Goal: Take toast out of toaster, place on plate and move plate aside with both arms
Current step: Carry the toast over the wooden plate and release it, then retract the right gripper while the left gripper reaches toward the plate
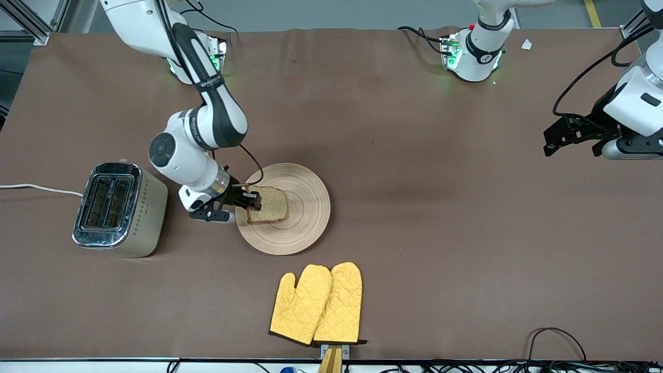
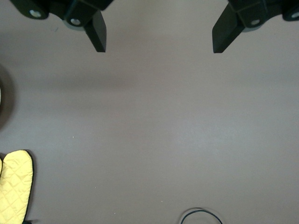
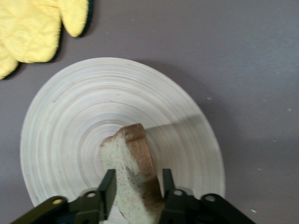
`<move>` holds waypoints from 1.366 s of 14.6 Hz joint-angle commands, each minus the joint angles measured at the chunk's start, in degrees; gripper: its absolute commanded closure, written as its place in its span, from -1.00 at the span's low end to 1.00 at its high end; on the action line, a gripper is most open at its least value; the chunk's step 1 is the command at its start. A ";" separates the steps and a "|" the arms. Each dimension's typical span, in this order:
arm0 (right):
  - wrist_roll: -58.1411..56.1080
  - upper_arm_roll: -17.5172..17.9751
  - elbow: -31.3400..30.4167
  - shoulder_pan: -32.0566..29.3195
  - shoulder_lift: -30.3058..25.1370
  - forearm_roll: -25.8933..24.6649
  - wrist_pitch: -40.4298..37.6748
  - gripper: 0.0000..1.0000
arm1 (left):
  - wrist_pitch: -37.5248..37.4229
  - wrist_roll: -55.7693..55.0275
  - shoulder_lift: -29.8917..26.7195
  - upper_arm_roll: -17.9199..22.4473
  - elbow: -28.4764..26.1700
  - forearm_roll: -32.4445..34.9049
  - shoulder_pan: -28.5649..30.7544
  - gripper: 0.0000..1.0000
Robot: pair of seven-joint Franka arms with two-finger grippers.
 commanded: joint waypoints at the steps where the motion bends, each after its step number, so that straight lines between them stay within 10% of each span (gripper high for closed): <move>1: -2.33 -3.14 1.22 -2.13 -2.23 -3.98 -7.25 -1.00 | -0.94 0.54 0.25 0.12 1.00 -0.43 0.13 -1.00; 10: -14.56 -21.95 8.76 -2.31 -15.60 -23.49 -31.86 -1.00 | 7.29 -0.87 15.34 -2.25 -0.14 -16.25 -5.74 -1.00; 15: -15.43 -25.22 24.93 -2.31 -16.48 -29.94 -48.65 -1.00 | 19.69 0.88 30.80 -3.30 0.12 -31.60 -9.18 -1.00; 20: -17.55 -25.22 26.01 -2.31 -18.86 -29.59 -51.22 -1.00 | 34.46 14.92 45.48 -9.45 1.87 -48.38 -9.63 -1.00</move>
